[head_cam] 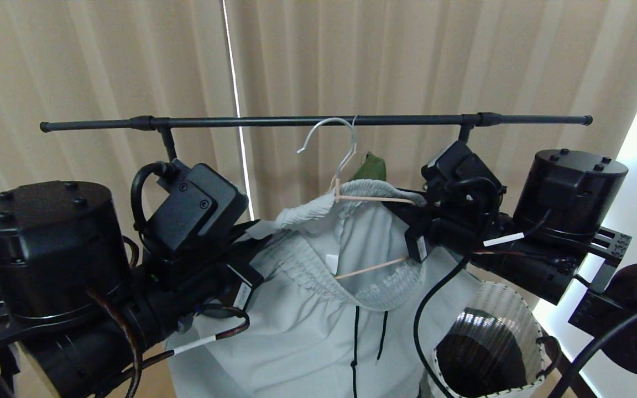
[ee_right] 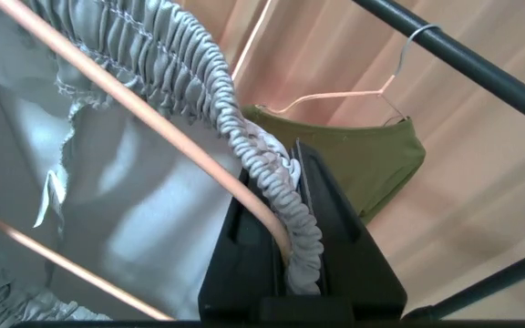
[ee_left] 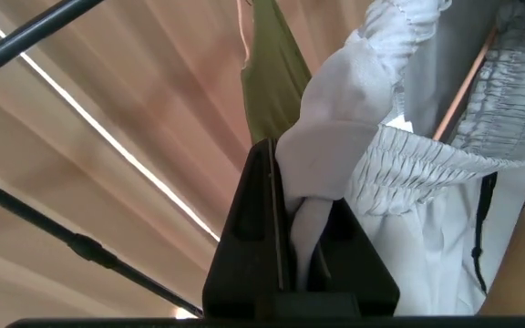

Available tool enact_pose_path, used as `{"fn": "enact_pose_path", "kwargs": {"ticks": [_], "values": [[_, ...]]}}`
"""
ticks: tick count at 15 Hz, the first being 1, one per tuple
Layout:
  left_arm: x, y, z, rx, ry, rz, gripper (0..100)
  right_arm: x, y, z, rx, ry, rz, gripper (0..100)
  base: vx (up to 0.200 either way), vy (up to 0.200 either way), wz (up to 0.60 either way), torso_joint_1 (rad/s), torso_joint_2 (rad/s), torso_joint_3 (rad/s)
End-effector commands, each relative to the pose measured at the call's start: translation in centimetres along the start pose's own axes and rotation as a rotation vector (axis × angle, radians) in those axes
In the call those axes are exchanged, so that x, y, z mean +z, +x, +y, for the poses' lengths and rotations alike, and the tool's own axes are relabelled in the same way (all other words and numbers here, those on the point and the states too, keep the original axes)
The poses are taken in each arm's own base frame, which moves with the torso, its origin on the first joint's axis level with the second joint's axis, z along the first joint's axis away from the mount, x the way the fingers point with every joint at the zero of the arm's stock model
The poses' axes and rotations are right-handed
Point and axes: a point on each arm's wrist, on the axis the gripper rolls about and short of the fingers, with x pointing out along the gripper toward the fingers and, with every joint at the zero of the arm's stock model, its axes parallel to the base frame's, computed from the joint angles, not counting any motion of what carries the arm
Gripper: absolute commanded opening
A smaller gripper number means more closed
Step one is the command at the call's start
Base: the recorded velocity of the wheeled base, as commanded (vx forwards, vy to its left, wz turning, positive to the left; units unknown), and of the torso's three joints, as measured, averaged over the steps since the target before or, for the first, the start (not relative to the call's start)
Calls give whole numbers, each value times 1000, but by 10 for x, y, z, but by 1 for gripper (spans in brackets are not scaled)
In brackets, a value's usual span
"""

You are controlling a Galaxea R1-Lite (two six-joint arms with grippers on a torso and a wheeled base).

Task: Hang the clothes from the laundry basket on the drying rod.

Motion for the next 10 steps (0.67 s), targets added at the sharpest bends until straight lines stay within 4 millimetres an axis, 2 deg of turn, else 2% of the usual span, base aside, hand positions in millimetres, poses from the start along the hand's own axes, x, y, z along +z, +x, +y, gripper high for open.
{"fn": "enact_pose_path", "kwargs": {"ticks": [1, 5, 7, 10], "values": [[0, -1, 0, 0, -2, -3, 100, 3, -3, -1, -6, 0, -10, 0, 0, 0, 0, 0, 0, 0], [-6, -15, 1, -36, -14, -48, 100, 2, -23, -23, -82, 5, -4, 0, 0, 0, 0, 0, 0, 0], [-18, -29, 4, -50, -27, -80, 100, 2, -41, -42, -155, 9, -7, 0, 0, 0, 0, 0, 0, 0], [-42, -33, 15, 11, -26, 4, 100, 9, -55, -58, -220, 11, -32, 0, 0, 0, 0, 0, 0, 0]]}}
